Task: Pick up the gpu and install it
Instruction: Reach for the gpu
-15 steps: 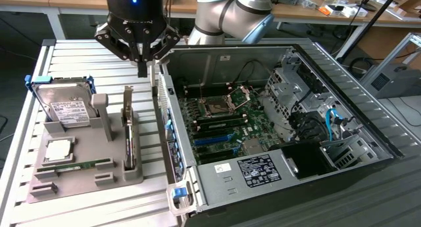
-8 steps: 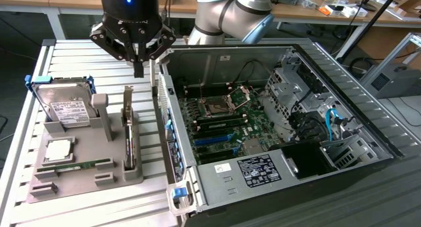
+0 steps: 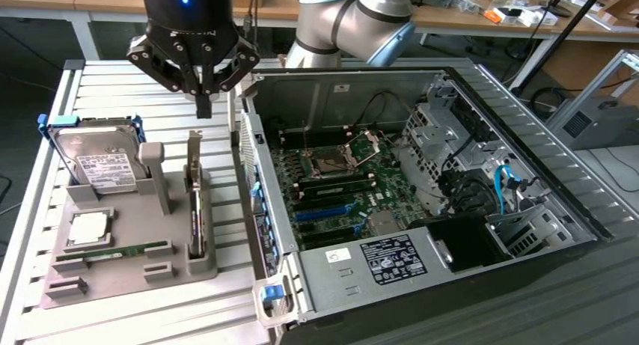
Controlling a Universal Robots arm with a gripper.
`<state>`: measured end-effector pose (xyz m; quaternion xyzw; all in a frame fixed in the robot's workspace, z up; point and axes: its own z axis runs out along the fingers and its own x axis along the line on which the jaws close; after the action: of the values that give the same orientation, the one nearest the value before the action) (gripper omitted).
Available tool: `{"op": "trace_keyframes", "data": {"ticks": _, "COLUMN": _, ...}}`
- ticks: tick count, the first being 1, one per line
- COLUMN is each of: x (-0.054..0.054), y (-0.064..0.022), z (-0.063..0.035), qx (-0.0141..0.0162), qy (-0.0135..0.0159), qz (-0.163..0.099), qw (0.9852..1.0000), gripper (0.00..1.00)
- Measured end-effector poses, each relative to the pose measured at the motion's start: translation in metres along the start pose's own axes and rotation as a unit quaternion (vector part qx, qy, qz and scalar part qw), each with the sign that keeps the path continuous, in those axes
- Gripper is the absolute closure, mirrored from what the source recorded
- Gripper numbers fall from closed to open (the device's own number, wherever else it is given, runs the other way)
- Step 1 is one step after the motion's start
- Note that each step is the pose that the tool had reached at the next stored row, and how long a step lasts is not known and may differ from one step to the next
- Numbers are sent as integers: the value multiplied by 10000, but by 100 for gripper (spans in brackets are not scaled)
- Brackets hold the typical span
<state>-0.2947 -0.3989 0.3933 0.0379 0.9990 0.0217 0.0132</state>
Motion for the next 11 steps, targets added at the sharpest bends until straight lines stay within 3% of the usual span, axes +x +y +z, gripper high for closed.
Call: {"op": "trace_keyframes", "data": {"ticks": 11, "x": 100, "y": -8, "z": -3, "qx": 0, "qy": 0, "qz": 0, "qw": 10000, "gripper": 89}}
